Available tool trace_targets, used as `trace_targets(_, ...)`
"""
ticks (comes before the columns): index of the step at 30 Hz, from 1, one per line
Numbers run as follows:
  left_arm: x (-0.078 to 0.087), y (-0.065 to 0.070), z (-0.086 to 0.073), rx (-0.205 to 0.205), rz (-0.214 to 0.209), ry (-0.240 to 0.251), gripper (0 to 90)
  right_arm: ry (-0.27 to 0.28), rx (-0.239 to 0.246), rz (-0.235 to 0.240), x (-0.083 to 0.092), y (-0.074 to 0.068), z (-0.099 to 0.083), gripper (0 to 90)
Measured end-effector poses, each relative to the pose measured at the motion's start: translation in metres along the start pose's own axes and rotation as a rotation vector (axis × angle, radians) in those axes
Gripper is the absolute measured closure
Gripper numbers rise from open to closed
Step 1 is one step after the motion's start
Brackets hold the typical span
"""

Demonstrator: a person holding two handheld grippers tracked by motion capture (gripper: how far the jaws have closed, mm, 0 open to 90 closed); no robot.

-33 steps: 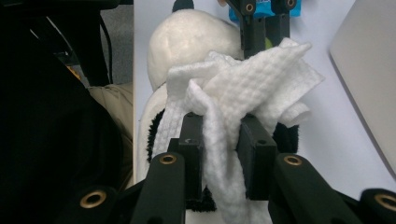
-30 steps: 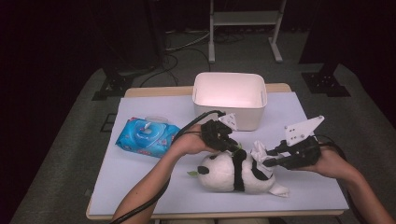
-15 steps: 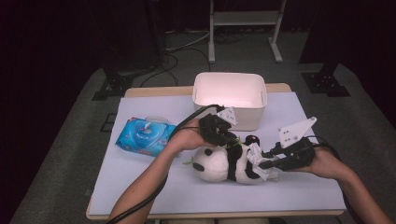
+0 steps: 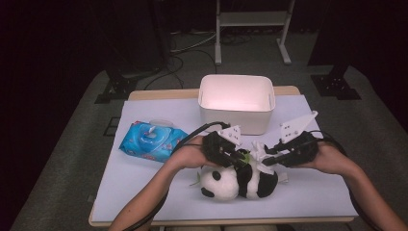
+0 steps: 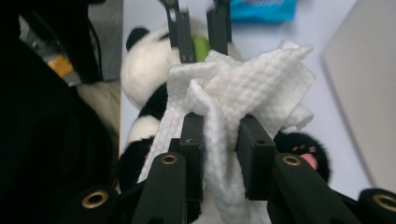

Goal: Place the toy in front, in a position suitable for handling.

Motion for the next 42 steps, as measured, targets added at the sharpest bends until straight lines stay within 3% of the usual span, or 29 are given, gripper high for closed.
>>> trace_targets(6, -0.001, 0.008, -0.007, 0.003, -0.033, -0.034, 69.6, -0.081, -0.035, 0.038, -0.027, 0.002, -0.015, 73.0)
trace_targets(10, -0.007, 0.013, -0.013, 0.014, -0.055, -0.047, 60.9, -0.056, -0.037, 0.047, -0.029, 0.001, -0.016, 72.9)
trace_targets(17, -0.006, 0.013, -0.015, 0.019, -0.054, -0.039, 61.9, -0.059, -0.018, 0.05, -0.034, 0.0, -0.009, 73.0)
trace_targets(22, -0.003, 0.013, -0.019, -0.003, -0.03, -0.034, 72.0, -0.033, -0.054, 0.072, -0.033, -0.002, -0.024, 73.3)
trace_targets(23, -0.003, 0.013, -0.019, 0.01, -0.033, -0.038, 72.0, -0.027, -0.064, 0.078, -0.033, -0.003, -0.026, 73.3)
trace_targets(34, -0.009, 0.011, -0.01, 0.001, -0.013, -0.036, 73.3, -0.044, -0.089, 0.062, -0.029, -0.007, -0.039, 73.5)
trace_targets(38, -0.007, 0.014, -0.011, 0.003, -0.029, -0.029, 72.9, -0.049, -0.082, 0.056, -0.029, -0.007, -0.039, 73.5)
trace_targets(42, -0.008, 0.019, -0.011, -0.002, -0.058, -0.029, 70.7, -0.058, -0.044, 0.055, -0.031, -0.007, -0.026, 73.5)
Point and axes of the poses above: each handheld gripper's, and its own axes: x roughly backward along the jaws, z roughly out of its top, y roughly to its right, the point moved 5 cm from there along -x, roughly forward along the jaws, and after that the axes turned 12 degrees about z, right-handed, at the moved point
